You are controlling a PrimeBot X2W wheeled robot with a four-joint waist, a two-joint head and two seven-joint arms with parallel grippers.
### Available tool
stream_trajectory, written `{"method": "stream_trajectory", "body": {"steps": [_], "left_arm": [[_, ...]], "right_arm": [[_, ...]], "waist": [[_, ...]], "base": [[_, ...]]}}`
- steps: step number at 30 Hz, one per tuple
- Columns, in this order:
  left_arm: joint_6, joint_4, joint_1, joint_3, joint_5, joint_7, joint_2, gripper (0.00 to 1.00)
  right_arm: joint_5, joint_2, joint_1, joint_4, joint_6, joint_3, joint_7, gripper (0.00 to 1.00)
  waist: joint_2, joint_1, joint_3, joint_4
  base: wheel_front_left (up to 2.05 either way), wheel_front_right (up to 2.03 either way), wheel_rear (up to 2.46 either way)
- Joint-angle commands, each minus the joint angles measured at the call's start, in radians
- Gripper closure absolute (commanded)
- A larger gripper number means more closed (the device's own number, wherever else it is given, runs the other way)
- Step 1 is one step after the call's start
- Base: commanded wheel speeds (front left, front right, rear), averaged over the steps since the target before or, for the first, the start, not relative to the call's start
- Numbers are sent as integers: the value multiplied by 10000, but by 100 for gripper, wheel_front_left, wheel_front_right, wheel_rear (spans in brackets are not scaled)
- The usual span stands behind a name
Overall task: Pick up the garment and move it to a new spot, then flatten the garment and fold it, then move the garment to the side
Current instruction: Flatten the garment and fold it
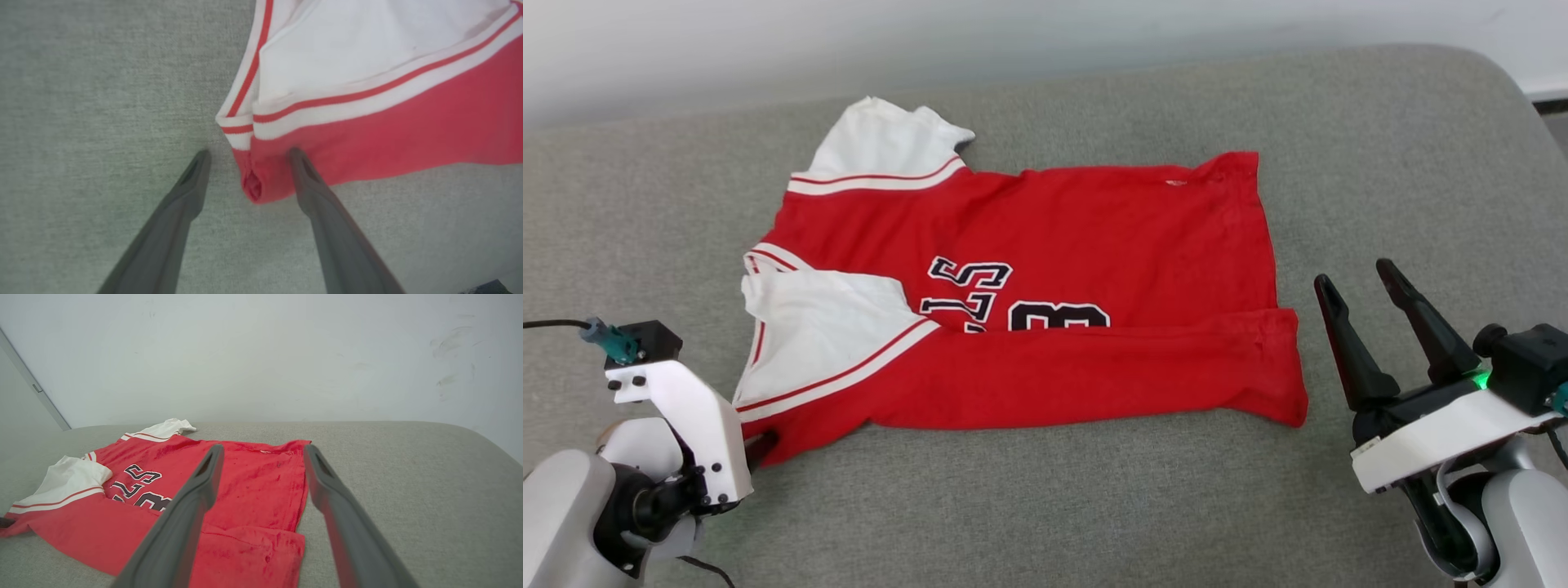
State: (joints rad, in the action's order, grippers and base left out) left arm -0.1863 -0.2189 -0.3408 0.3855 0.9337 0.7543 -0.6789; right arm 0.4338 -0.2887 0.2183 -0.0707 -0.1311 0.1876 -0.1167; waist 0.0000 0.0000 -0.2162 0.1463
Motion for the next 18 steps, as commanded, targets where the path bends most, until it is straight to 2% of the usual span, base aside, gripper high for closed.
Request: {"method": "stream_trajectory", "body": {"steps": [1, 5, 6, 7, 14, 18], "left_arm": [[-71, 20, 155, 20, 44, 59, 83, 0], [-122, -229, 271, 162, 290, 280, 437, 0], [-92, -295, 280, 201, 359, 318, 525, 62], [-42, -336, 286, 201, 416, 292, 617, 100], [161, -401, 257, -58, 571, -292, 810, 100], [217, -54, 239, -383, 432, -959, 661, 100]], "right_arm": [[-105, 88, -33, 162, 7, -65, 28, 0], [-233, 186, -10, 473, 7, -208, 102, 0], [-272, 190, -18, 519, 7, -254, 121, 0], [-269, 190, -35, 552, 7, -288, 171, 0], [-119, 199, -302, 484, 7, -881, 737, 0], [224, 44, -486, 218, 7, -1335, 1818, 0]], "waist": [[0, 0, -282, 116], [0, 0, -496, 149], [0, 0, -517, 154], [0, 0, -526, 156], [0, 0, -256, 12], [0, 0, 9, -100]], "base": [[0, 0, 0], [0, 0, 0], [0, 0, 0], [0, 0, 0], [0, 0, 0], [0, 0, 0]]}}
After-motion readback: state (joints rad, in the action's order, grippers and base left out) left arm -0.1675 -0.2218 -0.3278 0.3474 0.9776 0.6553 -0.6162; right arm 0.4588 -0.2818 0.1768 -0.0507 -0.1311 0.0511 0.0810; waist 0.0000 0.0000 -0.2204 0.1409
